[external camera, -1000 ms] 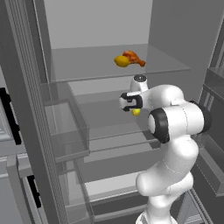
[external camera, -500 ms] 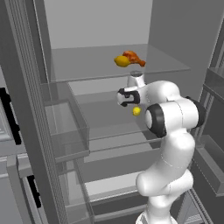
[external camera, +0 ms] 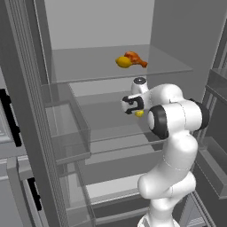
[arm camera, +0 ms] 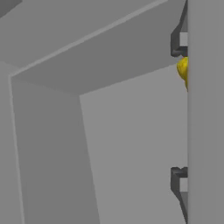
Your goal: Place one lemon and one chicken drumstick in each tupperware on the nearby counter, to pack two identical lunches.
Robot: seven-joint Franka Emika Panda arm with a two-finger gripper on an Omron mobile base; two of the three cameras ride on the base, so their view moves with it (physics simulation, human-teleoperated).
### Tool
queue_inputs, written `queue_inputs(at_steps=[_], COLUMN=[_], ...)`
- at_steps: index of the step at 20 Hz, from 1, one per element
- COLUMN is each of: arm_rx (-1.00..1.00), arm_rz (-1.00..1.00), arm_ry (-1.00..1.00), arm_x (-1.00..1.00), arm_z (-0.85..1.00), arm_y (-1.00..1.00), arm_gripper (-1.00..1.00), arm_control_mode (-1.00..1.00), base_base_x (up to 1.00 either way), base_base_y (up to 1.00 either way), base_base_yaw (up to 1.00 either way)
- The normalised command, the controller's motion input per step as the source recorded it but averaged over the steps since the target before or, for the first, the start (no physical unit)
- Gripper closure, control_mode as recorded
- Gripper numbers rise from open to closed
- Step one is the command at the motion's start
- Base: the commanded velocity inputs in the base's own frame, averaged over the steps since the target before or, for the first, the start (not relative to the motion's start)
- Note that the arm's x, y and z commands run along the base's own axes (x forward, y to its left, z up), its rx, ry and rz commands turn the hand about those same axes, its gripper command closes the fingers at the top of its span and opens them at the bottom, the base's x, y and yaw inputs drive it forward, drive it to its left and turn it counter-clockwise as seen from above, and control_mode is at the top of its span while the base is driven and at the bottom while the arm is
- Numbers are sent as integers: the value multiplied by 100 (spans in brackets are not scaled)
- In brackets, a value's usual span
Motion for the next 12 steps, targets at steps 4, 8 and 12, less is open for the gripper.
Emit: queue_inputs(at_steps=[4,8,12], arm_rx=[0,3,3], arm_rz=[-5,-4,-4], arm_ry=[0,0,0], arm_x=[-12,-51,-54], arm_z=[2,11,0], arm_y=[0,-2,-6], arm_gripper=[-100,-100,-100], arm_control_mode=[-100,-100,-100], base_base_x=[0,0,0], base_base_y=[0,0,0], base_base_yaw=[0,0,0])
